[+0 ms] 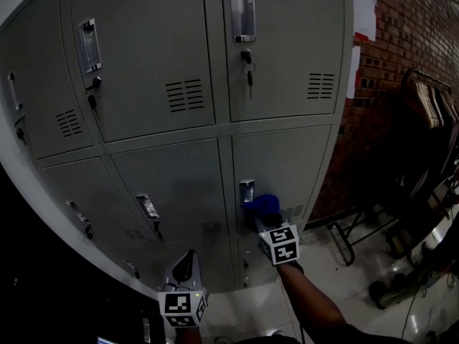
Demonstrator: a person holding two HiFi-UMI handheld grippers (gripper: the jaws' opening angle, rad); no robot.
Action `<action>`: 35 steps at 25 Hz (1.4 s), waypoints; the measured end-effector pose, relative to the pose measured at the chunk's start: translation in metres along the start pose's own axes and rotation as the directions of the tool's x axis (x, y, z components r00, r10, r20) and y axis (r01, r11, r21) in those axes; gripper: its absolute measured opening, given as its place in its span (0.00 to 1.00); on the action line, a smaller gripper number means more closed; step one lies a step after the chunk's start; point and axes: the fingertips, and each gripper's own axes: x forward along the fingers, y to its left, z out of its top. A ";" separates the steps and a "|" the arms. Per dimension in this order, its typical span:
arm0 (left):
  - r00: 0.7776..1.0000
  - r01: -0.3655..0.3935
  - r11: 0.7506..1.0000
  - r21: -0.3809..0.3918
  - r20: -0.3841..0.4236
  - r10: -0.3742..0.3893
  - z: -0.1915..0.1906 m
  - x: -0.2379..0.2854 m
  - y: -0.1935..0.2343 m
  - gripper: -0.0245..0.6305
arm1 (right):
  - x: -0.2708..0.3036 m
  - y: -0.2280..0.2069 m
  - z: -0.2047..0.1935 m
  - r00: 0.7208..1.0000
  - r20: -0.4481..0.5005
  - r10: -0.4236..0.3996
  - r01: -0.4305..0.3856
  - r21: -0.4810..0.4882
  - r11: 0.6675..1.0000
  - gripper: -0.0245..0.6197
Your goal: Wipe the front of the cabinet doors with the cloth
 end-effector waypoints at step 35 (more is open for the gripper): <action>1.000 -0.031 0.999 0.019 -0.001 0.031 0.003 0.003 0.002 0.06 | -0.020 -0.117 -0.095 0.959 -0.209 -0.190 0.202 0.041 0.978 0.21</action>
